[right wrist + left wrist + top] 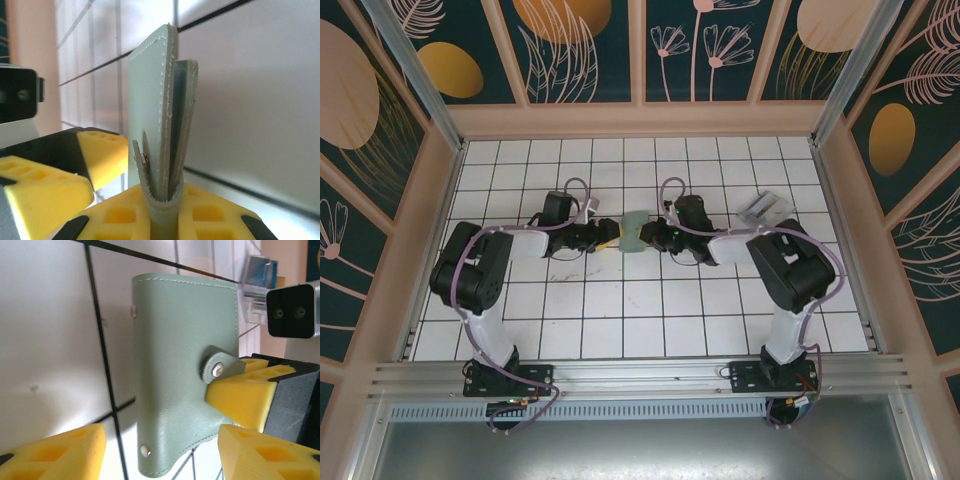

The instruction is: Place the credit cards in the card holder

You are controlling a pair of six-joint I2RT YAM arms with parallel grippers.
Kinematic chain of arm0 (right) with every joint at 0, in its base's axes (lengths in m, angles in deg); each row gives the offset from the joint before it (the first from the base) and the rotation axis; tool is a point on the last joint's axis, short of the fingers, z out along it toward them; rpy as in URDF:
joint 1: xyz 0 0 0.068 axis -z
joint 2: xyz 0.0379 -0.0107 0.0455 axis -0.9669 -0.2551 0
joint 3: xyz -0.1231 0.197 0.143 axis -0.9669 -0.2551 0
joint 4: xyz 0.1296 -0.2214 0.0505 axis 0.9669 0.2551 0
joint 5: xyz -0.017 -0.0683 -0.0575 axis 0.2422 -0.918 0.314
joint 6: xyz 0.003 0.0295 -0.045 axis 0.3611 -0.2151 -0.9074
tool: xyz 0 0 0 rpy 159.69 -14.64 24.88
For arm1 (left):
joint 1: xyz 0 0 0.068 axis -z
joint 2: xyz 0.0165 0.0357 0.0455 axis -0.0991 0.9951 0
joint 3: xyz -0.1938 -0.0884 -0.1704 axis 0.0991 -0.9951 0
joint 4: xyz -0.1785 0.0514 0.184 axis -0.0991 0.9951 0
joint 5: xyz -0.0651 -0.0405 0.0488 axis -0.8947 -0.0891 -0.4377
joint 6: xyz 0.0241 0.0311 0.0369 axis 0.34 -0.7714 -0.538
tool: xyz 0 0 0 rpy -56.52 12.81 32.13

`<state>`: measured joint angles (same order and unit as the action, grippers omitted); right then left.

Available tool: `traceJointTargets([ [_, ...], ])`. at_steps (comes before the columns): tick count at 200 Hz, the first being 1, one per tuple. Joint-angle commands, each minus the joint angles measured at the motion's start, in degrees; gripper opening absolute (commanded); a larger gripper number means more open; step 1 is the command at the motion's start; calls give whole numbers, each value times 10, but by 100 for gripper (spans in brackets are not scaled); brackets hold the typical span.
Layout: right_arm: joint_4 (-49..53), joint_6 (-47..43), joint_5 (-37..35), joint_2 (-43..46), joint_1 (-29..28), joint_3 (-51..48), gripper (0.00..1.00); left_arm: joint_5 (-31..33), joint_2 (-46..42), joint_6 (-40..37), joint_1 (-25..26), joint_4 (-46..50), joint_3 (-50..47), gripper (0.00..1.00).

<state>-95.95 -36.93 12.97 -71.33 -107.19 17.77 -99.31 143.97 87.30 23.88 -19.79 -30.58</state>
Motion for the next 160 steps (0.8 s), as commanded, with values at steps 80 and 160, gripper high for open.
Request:
traceJointTargets([
  [80, -124, -16, 190, 50, 18, 10, 16, -132, -94, 186, 6, -249, -40, 18],
  [160, 173, -209, -187, 125, -34, 53, 56, 48, -162, 67, 6, -5, -13, 0],
])
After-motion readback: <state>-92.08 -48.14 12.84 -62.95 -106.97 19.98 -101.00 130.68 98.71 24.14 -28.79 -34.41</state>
